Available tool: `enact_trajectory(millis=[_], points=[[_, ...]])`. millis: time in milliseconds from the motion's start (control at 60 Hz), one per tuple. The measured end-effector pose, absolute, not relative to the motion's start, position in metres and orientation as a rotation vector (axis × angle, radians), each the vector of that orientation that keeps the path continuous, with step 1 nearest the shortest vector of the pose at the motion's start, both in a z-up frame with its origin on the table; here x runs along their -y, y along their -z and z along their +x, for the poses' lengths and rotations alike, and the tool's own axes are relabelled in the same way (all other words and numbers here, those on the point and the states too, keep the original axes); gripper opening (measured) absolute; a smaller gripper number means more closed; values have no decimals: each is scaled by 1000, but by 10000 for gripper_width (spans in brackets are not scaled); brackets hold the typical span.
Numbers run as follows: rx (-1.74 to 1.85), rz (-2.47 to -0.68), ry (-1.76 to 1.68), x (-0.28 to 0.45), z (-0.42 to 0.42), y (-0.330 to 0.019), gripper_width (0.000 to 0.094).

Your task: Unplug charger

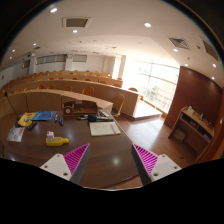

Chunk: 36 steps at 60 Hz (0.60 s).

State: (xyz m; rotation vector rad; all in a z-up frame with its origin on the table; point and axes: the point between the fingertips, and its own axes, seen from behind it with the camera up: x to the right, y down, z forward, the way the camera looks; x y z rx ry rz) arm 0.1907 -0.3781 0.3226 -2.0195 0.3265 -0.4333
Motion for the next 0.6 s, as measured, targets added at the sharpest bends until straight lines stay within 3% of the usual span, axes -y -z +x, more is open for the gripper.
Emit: enact_trajectory(millis=[267,600], points=[[-372,-2053,423,404,208,-279,853],[-233,-2145,249,368,115,-139,849]])
